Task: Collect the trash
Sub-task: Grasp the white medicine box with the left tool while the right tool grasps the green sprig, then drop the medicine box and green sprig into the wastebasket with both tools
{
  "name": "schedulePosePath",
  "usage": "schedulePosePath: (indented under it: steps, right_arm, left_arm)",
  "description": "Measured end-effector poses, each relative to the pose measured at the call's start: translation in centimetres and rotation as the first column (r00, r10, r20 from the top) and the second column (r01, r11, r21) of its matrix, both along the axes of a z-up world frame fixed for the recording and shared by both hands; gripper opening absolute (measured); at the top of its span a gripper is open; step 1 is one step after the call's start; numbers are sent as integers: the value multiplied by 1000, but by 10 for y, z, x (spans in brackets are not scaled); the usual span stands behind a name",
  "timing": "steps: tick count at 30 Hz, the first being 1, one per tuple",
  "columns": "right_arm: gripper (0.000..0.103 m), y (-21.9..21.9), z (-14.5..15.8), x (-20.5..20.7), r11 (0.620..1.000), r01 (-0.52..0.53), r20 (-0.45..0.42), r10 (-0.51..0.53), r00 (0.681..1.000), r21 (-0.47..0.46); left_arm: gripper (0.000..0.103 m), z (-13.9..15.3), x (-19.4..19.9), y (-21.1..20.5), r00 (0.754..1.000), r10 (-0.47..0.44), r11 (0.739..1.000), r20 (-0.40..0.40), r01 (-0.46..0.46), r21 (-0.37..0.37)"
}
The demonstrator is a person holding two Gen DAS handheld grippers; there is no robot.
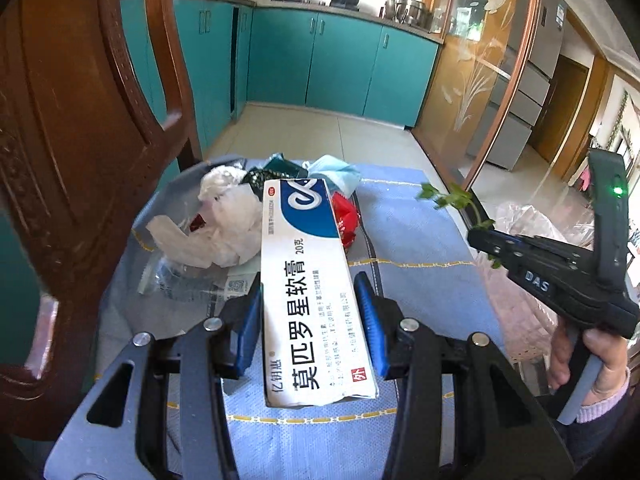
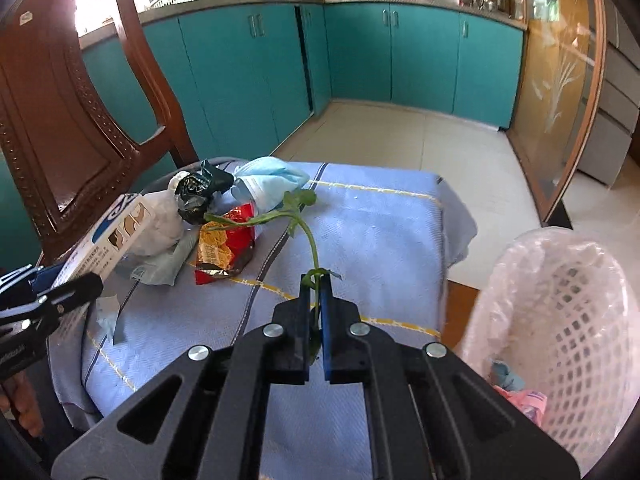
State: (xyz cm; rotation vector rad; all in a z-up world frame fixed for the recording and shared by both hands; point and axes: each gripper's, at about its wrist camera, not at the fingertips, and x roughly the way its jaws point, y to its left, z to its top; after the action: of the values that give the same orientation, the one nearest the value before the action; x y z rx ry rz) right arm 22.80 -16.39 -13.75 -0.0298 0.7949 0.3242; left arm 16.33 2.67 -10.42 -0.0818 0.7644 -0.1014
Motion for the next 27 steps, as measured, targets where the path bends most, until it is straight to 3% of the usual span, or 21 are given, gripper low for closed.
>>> schedulePosePath:
  steps: [13,27]
  right_arm:
    - [5,-12,9,-49,1000,-6,80,8,997,-14]
    - [5,-13,10,-53,1000,-5,89,5,996,-2]
  left_arm:
    - [45,17,-29,-14,998,-32,998,59,29,52]
    - [45,16,-34,-21,997,-43,998,57,39,57]
